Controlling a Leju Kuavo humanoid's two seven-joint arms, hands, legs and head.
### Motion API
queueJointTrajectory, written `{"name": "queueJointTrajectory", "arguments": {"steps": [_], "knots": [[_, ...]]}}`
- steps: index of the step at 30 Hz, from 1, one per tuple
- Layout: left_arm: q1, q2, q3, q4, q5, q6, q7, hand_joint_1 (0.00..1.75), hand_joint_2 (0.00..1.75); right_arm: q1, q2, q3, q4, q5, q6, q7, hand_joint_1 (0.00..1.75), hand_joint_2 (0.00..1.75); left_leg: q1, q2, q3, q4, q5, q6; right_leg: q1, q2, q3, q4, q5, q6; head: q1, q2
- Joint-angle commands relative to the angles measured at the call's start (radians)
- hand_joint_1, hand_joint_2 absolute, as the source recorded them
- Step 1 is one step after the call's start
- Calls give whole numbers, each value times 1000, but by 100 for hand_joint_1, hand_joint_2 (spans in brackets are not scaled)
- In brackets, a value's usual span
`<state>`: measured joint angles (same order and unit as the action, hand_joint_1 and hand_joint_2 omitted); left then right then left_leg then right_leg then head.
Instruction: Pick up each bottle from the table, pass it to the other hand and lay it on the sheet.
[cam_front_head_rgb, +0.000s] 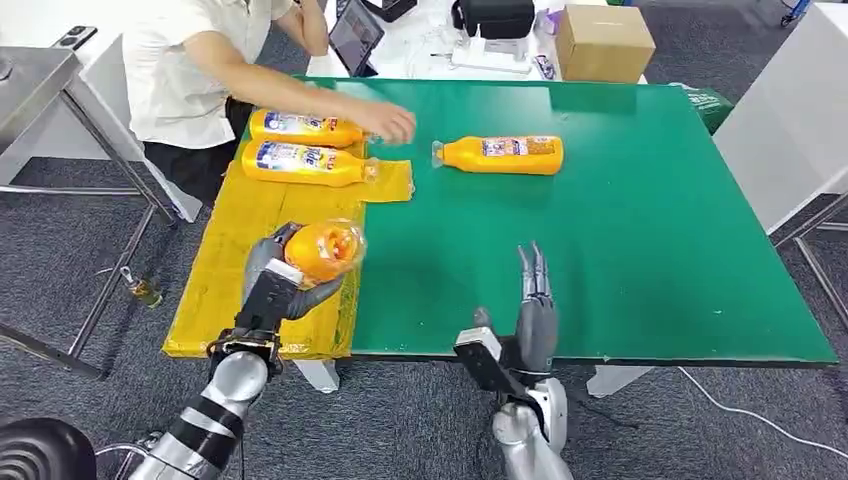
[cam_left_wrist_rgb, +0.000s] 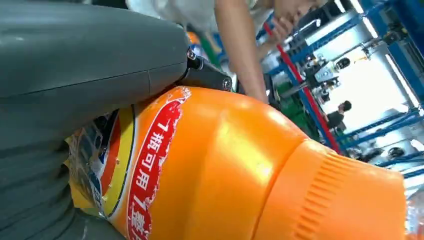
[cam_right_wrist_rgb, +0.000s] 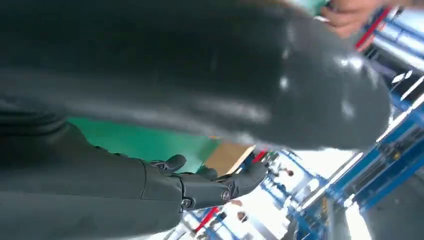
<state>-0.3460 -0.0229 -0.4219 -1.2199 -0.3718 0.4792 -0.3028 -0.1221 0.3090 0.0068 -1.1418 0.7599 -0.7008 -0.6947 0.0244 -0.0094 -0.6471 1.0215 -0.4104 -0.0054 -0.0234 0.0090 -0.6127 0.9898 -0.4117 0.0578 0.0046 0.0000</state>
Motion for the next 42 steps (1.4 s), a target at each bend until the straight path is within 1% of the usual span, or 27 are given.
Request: {"name": "queueJointTrajectory", "arguments": {"steps": [1,2,7,10,11,12,13,15,16,17,18,19,21,22,23,24,25,26,27,28,29,30,31,32,36,41,42], "knots": [[-203,30,-94,284,-445,67,195,175,175,-27,9,-53,-7,-35,3,-3,0,0,0,-1,7,0,-2,2,1,-3,8,0,-2,-4,0,0],[-262,23,-115,371,-514,-17,276,175,175,-36,10,-43,21,-48,3,-3,0,0,0,-1,4,-1,-1,1,1,-2,5,-1,-1,-3,0,0],[-262,23,-115,371,-514,-17,276,175,175,-36,10,-43,21,-48,3,-3,0,0,0,1,6,-1,-1,2,1,-1,6,-1,-1,-3,0,0],[-365,-26,-128,553,-576,-148,344,175,175,-63,-3,-16,73,-80,3,-3,0,0,1,-1,3,0,0,1,1,-3,4,0,-1,-2,0,0],[-422,-52,-144,659,-621,-186,390,175,175,-75,-4,0,95,-88,3,-3,0,0,0,-2,2,0,0,1,1,-3,3,0,0,-1,0,0],[-450,-63,-164,714,-664,-190,419,175,175,-79,-3,4,104,-89,3,-3,0,0,1,-3,8,0,-2,3,2,-5,10,-1,-3,-3,1,0],[-469,-81,-158,759,-677,-192,452,175,175,-84,-2,7,120,-84,3,-3,0,0,1,-2,3,0,0,1,1,-3,5,0,-1,-2,-1,0],[-497,-104,-145,832,-686,-230,485,175,175,-93,3,10,146,-83,3,-3,0,0,1,-2,5,0,-1,2,2,-3,6,-1,-1,-2,0,0],[-498,-109,-128,845,-671,-243,490,164,175,-95,4,13,153,-85,3,-3,0,0,1,-1,3,0,0,1,1,-2,4,-1,0,-2,0,0],[-496,-112,-105,861,-653,-264,472,105,175,-96,3,13,159,-83,3,-3,0,0,0,0,3,0,0,1,1,-1,4,-1,0,-2,0,0],[-491,-116,-78,866,-627,-286,446,155,175,-96,3,13,162,-82,3,-3,0,0,0,0,5,0,-1,2,1,-1,6,-1,-1,-2,0,0],[-488,-115,-59,873,-604,-313,422,175,175,-97,-2,20,166,-89,3,-3,0,0,0,1,4,-1,-1,1,1,0,5,-1,-1,-2,0,0],[-474,-117,8,875,-524,-360,357,175,175,-98,-13,43,171,-122,3,-3,0,0,0,2,6,-1,-2,2,1,0,7,-1,-1,-3,0,0],[-471,-116,36,876,-489,-382,329,169,175,-98,-17,53,172,-123,3,-3,0,0,0,3,5,-1,-2,1,1,1,5,-1,0,-2,0,0],[-468,-116,56,875,-465,-393,314,154,175,-97,-17,59,173,-125,3,-3,0,0,0,2,6,-1,-2,2,1,1,6,-1,-1,-2,0,0],[-468,-116,72,878,-444,-411,301,150,175,-99,-20,70,177,-139,3,-3,0,0,0,2,3,-1,-1,1,1,1,3,-1,0,-1,0,0],[-469,-113,84,884,-426,-435,288,148,175,-99,-26,80,181,-147,3,-3,0,0,0,2,6,0,-2,2,1,1,6,-1,-1,-2,0,0],[-468,-110,92,886,-412,-447,280,73,175,-98,-26,81,185,-141,3,-3,0,0,0,2,5,-1,-2,1,1,1,5,-1,-1,-2,0,0],[-468,-108,97,889,-406,-454,279,44,175,-98,-25,83,188,-145,3,-3,0,0,0,2,4,-1,-1,1,0,1,4,-1,0,-1,-1,0],[-469,-106,92,895,-406,-464,282,23,175,-97,-25,78,192,-136,3,-3,0,0,0,2,8,-2,-2,2,1,0,8,-2,-1,-2,1,0],[-467,-109,102,898,-396,-461,295,9,175,-97,-25,78,201,-142,3,-3,0,0,0,0,6,-2,-1,1,0,0,7,-2,0,-2,-1,0],[-466,-111,113,900,-380,-471,298,2,175,-94,-24,72,198,-130,3,-3,0,0,0,0,9,-2,-1,2,0,-1,10,-2,-1,-3,0,0],[-464,-112,117,900,-374,-473,298,2,175,-93,-23,72,198,-128,3,-3,0,0,-1,-1,7,-2,0,1,0,-1,8,-1,-1,-1,0,0],[-464,-112,117,900,-374,-473,298,2,175,-93,-23,72,198,-128,3,-3,0,0,0,1,9,-2,-1,2,1,0,11,-3,0,-2,0,0],[-464,-112,117,900,-374,-473,298,2,175,-93,-23,72,198,-128,3,-3,0,0,0,3,10,-2,-2,2,1,0,11,-2,0,-3,0,0],[-459,-111,136,897,-346,-480,286,0,175,-93,-25,71,201,-122,3,-3,0,0,0,2,11,-2,-2,2,1,-1,12,-2,-2,-4,0,0],[-455,-108,135,893,-345,-472,277,0,175,-91,-23,69,200,-119,3,-3,0,0,0,1,8,-1,-1,1,1,0,8,-1,0,-2,0,0]]}}
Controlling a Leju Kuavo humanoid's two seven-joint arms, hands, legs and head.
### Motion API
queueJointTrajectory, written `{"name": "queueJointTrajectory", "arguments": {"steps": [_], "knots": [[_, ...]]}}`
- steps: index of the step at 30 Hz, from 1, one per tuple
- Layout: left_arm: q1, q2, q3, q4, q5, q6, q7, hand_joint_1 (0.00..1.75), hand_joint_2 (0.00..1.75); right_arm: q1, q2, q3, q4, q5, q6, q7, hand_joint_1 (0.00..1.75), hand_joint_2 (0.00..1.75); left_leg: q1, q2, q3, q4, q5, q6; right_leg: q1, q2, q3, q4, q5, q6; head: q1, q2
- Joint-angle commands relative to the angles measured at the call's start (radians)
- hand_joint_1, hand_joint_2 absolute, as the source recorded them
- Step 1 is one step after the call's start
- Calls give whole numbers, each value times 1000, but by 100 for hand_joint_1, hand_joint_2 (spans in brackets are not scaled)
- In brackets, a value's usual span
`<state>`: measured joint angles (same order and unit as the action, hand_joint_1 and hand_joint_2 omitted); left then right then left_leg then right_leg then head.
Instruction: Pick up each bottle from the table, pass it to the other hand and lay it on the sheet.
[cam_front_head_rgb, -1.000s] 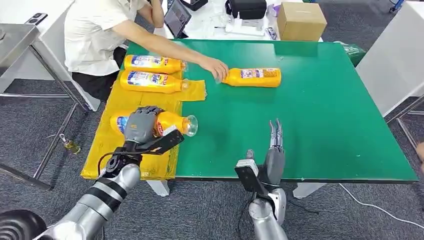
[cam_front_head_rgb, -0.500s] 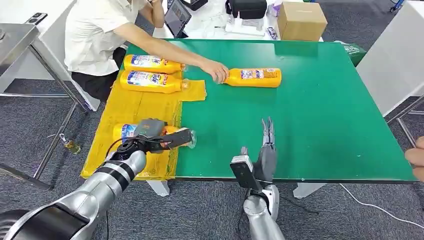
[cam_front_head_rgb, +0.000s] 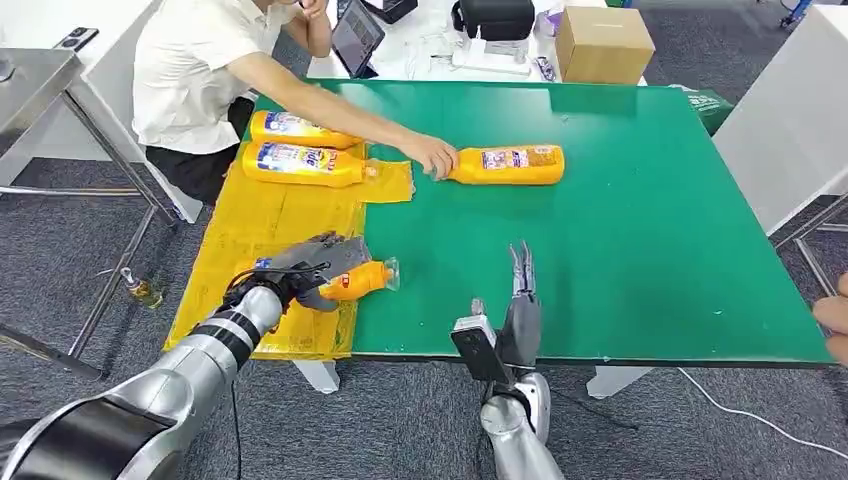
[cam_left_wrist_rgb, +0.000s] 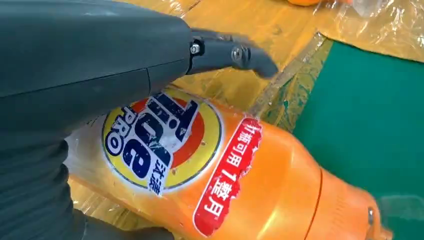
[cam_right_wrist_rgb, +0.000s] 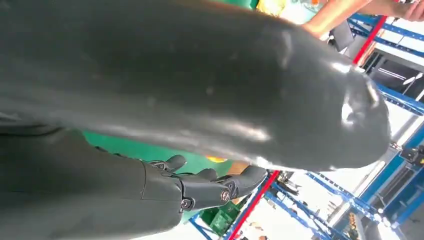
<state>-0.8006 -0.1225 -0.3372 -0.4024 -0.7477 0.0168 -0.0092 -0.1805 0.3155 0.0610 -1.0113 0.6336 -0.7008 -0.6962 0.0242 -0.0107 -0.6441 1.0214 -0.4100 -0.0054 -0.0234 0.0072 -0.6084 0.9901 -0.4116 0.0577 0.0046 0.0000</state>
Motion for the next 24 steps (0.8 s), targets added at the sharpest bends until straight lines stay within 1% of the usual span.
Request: {"name": "queueJointTrajectory", "arguments": {"steps": [1,2,3,4,5,6,7,8,10,11,12,13,14,15,17,18,19,20,22,23,24], "knots": [[3,-5,52,75,34,-10,-24,0,175,-33,-31,19,74,0,3,-2,0,0,0,3,7,-2,-2,2,1,2,7,-2,-1,-3,0,0],[8,1,58,71,45,-8,-41,0,175,-34,-34,28,85,-13,3,-2,0,0,0,2,4,-1,-1,1,0,1,4,-2,0,-2,0,0],[12,5,64,65,57,6,-54,0,175,-35,-36,25,85,-6,3,-2,0,0,0,3,4,-1,-1,1,0,1,4,-2,0,-2,0,0],[13,8,58,61,57,13,-61,0,175,-33,-36,22,78,6,3,-2,0,0,0,4,8,-2,-2,2,1,2,7,-3,-1,-3,0,0],[14,7,61,58,60,13,-64,0,175,-34,-36,27,82,3,3,-2,0,0,0,3,5,-2,-1,1,0,2,4,-2,0,-2,0,0],[19,8,61,50,75,-4,-74,0,175,-33,-42,25,72,11,3,-2,0,0,0,4,7,-2,-2,2,1,2,6,-3,0,-3,0,0],[21,8,59,47,81,-8,-80,0,175,-33,-42,22,72,17,3,-2,0,0,0,3,4,-1,-1,1,0,1,3,-2,0,-2,0,0],[27,6,59,39,89,2,-89,0,175,-37,-44,21,82,7,3,-2,0,0,0,3,5,-1,-1,2,1,2,5,-2,0,-2,0,0],[47,0,34,11,72,71,-121,0,175,-32,-43,6,83,21,3,-2,0,0,0,3,7,-2,-2,2,1,1,6,-2,-1,-3,0,0],[60,-6,27,-7,67,111,-140,0,175,-29,-44,4,83,28,3,-2,0,0,-1,2,5,-2,-1,2,0,1,4,-2,-1,-2,0,0],[81,-14,19,-39,62,168,-165,0,175,-21,-42,-6,78,39,3,-2,0,0,0,2,6,-2,-1,2,0,0,6,-2,-1,-2,0,0],[118,-25,2,-94,47,258,-204,0,175,-10,-43,-10,68,45,3,-2,0,0,0,1,5,-2,-1,2,0,0,5,-2,-1,-2,0,0],[142,-29,-8,-130,43,296,-226,0,175,-3,-42,-12,60,47,3,-2,0,0,-1,0,4,-2,-1,1,0,-1,4,-2,-1,-1,0,0],[203,-36,-19,-223,54,364,-286,0,175,11,-42,-13,39,54,3,-2,0,0,-1,0,6,-3,-1,2,0,-1,7,-3,-2,-2,0,0],[313,-32,-43,-403,141,357,-360,0,175,37,-39,-27,-8,82,3,-2,0,0,-1,0,4,-2,-1,1,-1,-1,4,-2,-1,-1,0,0],[373,-26,-57,-505,231,329,-404,0,175,50,-40,-35,-35,111,3,-2,0,0,-1,0,7,-2,-3,2,0,-1,7,-3,-3,-2,0,0],[409,-17,-73,-574,282,326,-428,0,175,59,-41,-43,-54,132,3,-2,0,0,-1,1,5,-2,-2,2,0,0,4,-2,-2,-2,0,0],[434,-10,-89,-624,320,317,-446,0,175,66,-47,-45,-71,163,3,-2,0,0,-1,2,8,-2,-4,3,0,0,8,-3,-4,-3,0,0],[450,-2,-94,-661,345,301,-444,0,175,69,-53,-46,-79,169,3,-2,0,0,-1,2,3,-1,-3,1,0,1,2,-1,-2,-2,0,0],[478,3,-87,-723,442,256,-466,0,175,80,-51,-61,-106,217,3,-2,0,0,-1,1,4,0,-4,1,0,0,3,-1,-3,-3,0,0],[500,5,-82,-771,492,252,-484,0,175,89,-55,-66,-131,252,3,-2,0,0,-1,2,5,0,-5,2,0,1,4,-1,-4,-3,0,0]]}}
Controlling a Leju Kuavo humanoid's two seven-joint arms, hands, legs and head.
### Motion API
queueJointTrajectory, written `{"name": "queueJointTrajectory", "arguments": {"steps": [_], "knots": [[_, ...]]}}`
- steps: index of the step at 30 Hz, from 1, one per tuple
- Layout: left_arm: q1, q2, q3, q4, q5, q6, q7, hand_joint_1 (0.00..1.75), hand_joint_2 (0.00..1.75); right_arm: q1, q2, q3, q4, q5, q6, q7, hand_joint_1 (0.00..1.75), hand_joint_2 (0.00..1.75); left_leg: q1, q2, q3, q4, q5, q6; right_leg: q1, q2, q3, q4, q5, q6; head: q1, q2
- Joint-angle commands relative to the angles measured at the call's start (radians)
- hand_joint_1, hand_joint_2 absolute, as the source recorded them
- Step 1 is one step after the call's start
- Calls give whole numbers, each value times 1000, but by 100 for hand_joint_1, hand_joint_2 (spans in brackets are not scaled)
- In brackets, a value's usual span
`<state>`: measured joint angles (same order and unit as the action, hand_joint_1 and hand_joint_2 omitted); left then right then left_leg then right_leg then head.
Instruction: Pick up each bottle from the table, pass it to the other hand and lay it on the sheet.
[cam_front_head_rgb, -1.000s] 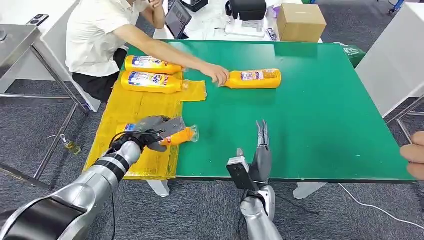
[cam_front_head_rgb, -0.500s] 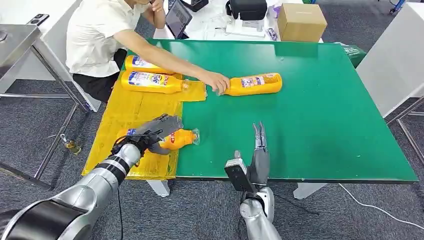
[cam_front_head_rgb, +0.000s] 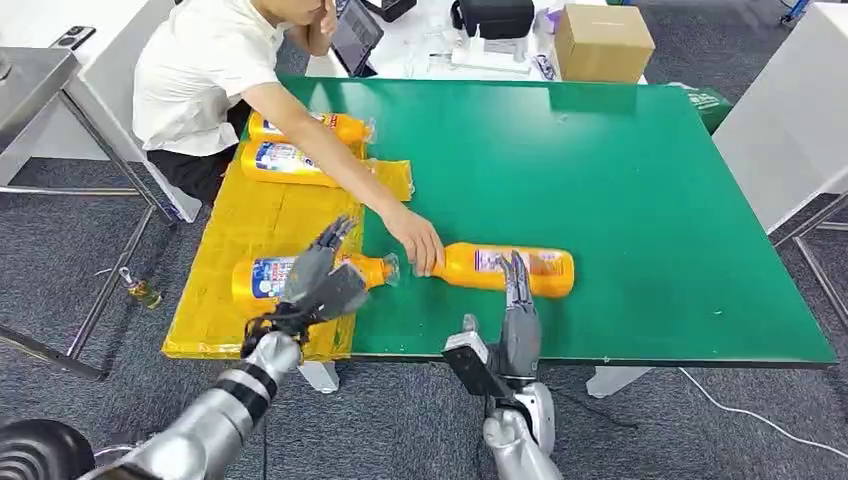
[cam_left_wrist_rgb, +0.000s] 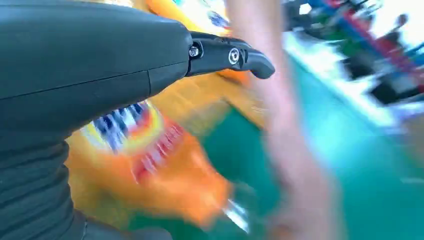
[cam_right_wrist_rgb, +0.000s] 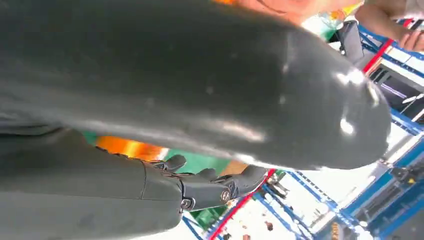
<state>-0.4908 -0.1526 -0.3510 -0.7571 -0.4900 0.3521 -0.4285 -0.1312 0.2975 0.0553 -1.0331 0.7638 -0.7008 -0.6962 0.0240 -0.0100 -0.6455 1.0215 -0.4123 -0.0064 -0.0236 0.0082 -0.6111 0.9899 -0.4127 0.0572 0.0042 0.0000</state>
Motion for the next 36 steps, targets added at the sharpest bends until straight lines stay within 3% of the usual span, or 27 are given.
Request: {"name": "queueJointTrajectory", "arguments": {"steps": [1,4,9,11,16,20,21,28,32,36], "knots": [[215,34,-58,-480,275,-71,-84,0,175,53,-36,-84,-154,207,3,-2,0,175,0,1,4,0,-2,2,0,-1,4,-1,-2,-2,0,0],[227,27,-49,-522,291,-55,-95,0,175,57,-44,-89,-170,237,3,-2,0,175,0,1,1,0,-1,1,0,0,1,0,-1,-1,1,0],[262,35,-59,-649,324,7,-140,0,175,12,-67,-181,-138,482,3,10,0,175,0,1,4,1,-3,3,1,-1,5,0,-2,-2,0,0],[270,35,-59,-663,354,-20,-129,0,175,-29,-141,-136,-60,547,3,136,0,175,0,2,5,-1,-2,3,1,0,6,-2,-2,-2,0,0],[269,35,-60,-661,354,-20,-129,0,175,-40,-158,-132,-47,530,3,133,0,175,0,1,2,-1,-1,2,0,-1,4,-1,-1,-1,0,0],[269,35,-60,-661,354,-20,-129,0,175,-40,-158,-132,-47,530,3,133,0,175,0,2,10,-2,-3,3,1,0,10,-2,-3,-4,0,0],[269,35,-60,-661,354,-20,-129,0,175,-40,-158,-132,-47,530,3,133,0,175,0,0,3,-1,-1,1,0,-1,4,-1,-1,-2,0,0],[269,35,-60,-661,354,-20,-129,0,175,-40,-158,-132,-47,530,3,133,0,175,0,1,3,-1,-1,2,0,0,3,-1,-1,-1,0,0],[266,29,-60,-658,385,-44,-131,0,175,-140,-262,7,151,566,3,353,0,175,0,3,6,-1,-2,2,1,1,6,-2,-1,-2,0,0],[248,16,-73,-640,421,-63,-101,0,175,-231,-296,74,279,589,3,436,0,175,0,3,5,-1,-1,3,1,1,6,-2,0,-2,0,0]]}}
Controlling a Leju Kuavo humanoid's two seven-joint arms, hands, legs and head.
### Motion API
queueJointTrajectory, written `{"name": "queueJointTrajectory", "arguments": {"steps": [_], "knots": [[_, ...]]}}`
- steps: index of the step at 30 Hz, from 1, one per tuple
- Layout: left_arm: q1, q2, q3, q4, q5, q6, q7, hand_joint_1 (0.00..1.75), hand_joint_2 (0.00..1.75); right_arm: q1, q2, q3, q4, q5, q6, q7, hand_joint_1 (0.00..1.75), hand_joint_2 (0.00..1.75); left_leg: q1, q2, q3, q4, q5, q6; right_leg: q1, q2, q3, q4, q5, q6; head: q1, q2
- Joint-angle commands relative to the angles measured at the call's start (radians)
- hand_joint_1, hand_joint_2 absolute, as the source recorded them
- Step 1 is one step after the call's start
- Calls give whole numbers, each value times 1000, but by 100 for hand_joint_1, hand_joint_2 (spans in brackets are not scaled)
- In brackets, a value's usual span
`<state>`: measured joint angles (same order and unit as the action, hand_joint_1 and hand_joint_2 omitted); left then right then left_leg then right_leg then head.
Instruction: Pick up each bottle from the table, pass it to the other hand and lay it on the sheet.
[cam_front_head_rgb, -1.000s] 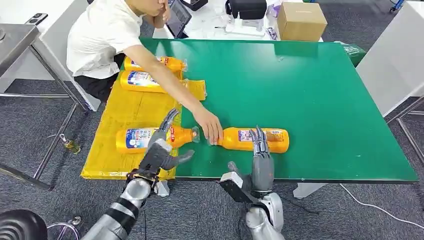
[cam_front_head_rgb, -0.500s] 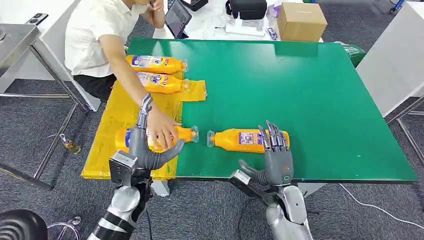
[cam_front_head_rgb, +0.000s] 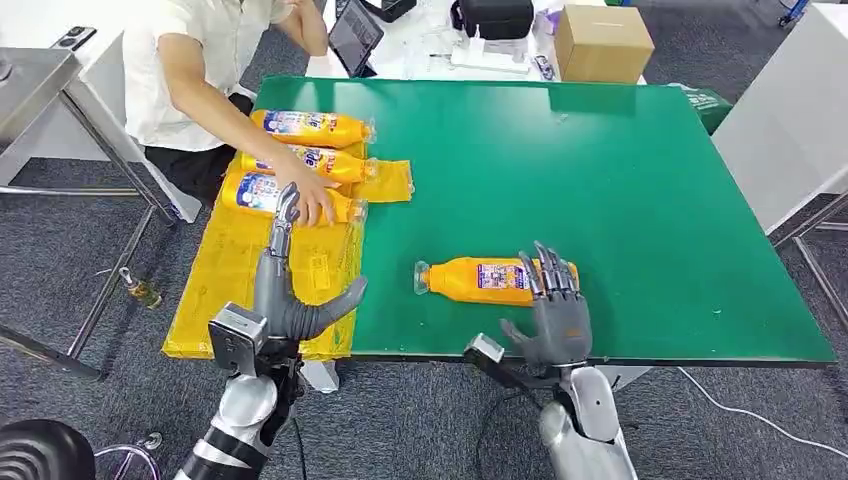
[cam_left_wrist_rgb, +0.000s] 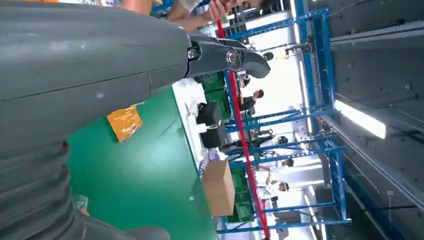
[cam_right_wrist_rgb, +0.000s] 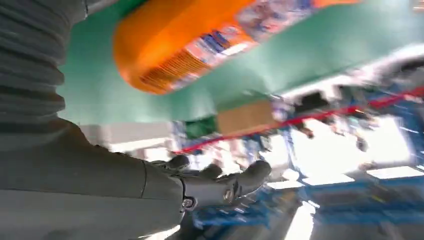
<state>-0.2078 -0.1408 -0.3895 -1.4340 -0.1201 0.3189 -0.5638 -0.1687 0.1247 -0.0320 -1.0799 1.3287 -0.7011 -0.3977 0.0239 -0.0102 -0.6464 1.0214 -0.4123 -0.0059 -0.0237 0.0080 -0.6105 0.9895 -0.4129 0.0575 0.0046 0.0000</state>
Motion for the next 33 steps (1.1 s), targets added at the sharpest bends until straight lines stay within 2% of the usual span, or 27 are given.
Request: {"name": "queueJointTrajectory", "arguments": {"steps": [1,5,8,11,15,18,21,25,30,31,32,33], "knots": [[-36,2,-35,42,55,-29,40,0,175,-202,-124,167,342,31,3,147,0,175,0,3,5,-1,-1,2,1,2,5,-1,0,-2,0,0],[-41,-7,-32,71,81,-25,68,0,175,-227,-122,187,394,34,3,173,0,175,0,2,7,-1,-1,2,1,0,6,-2,0,-3,0,0],[-47,-24,-12,129,82,52,108,0,175,-242,-137,207,467,55,3,239,0,175,0,1,4,-1,0,1,1,0,4,-2,0,-2,0,0],[-49,-23,-17,137,87,50,108,0,175,-253,-140,215,504,45,3,252,0,175,0,1,9,-1,-1,3,1,-1,8,-2,-1,-3,0,0],[-57,-23,-47,137,100,36,114,0,175,-309,-143,222,611,18,3,279,0,175,0,1,6,0,-1,3,1,-1,6,-1,-1,-3,0,0],[-64,-26,-63,144,103,33,116,0,175,-327,-143,224,646,3,3,275,0,175,0,0,3,0,0,2,1,-1,3,-1,0,-2,0,0],[-66,-30,-71,148,106,32,117,0,175,-328,-137,227,664,0,7,275,0,175,0,-1,6,-1,0,2,1,-2,6,-2,0,-3,0,0],[-66,-23,-82,149,120,24,127,0,175,-339,-138,246,694,23,48,339,0,175,0,0,8,-1,-1,2,1,-2,8,-2,-1,-3,0,0],[-63,-17,-79,141,125,24,134,0,175,-349,-139,250,675,18,93,362,2,175,0,0,9,-1,0,2,1,-2,8,-2,0,-3,0,0],[-64,-17,-79,143,126,23,135,0,175,-351,-142,251,675,17,100,363,131,175,0,0,8,-1,0,2,1,-2,8,-2,0,-3,0,0],[-68,-17,-80,145,128,21,137,0,175,-353,-146,254,675,15,115,362,152,175,0,-1,8,-1,1,2,1,-3,7,-2,0,-2,0,0],[-68,-17,-80,145,128,21,137,0,175,-353,-146,254,675,15,115,362,152,175,0,-1,10,-1,0,2,1,-3,9,-2,0,-3,0,0]]}}
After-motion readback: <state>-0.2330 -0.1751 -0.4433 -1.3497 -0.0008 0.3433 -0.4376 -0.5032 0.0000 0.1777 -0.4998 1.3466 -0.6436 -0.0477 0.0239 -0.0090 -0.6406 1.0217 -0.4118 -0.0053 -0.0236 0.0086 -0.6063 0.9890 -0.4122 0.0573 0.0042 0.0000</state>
